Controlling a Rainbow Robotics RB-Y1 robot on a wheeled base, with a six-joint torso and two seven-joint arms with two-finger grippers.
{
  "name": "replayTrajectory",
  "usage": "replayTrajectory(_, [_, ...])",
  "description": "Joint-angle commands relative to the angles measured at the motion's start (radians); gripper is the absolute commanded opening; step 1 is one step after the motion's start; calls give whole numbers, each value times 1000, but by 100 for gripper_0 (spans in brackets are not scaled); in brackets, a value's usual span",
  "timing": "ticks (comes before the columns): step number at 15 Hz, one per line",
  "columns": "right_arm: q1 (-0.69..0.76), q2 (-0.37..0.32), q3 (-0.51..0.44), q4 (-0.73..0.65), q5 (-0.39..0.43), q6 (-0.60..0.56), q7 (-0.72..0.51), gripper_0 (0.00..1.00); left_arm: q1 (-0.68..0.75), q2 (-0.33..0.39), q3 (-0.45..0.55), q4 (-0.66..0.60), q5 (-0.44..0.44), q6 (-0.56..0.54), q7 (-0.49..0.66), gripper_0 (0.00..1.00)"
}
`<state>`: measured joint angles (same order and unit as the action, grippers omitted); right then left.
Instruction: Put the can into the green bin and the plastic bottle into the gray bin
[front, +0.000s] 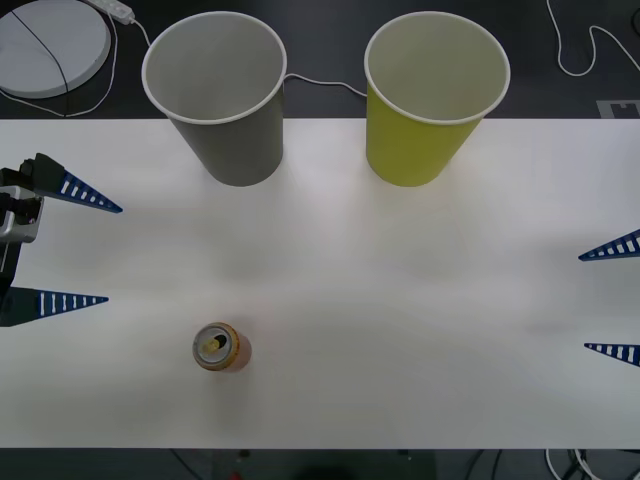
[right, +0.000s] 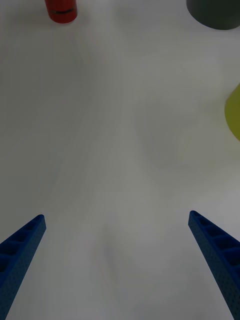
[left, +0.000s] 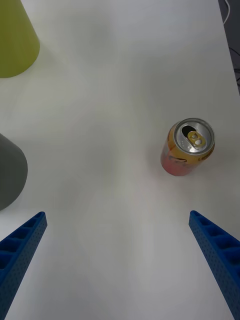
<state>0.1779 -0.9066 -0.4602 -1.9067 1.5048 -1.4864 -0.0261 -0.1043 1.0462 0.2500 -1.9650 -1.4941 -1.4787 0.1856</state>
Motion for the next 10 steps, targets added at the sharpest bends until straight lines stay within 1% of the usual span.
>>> replayTrajectory(1, [0, 0, 0, 0, 0, 0, 0, 100, 0, 0, 0, 0, 0, 0, 0, 100])
replayTrajectory(6, [0, 0, 0, 0, 0, 0, 0, 100, 2, -3, -18, -3, -12, -3, -2, 100])
replayTrajectory(10, [0, 0, 0, 0, 0, 0, 0, 100, 5, 0, -18, 5, 0, -3, -8, 100])
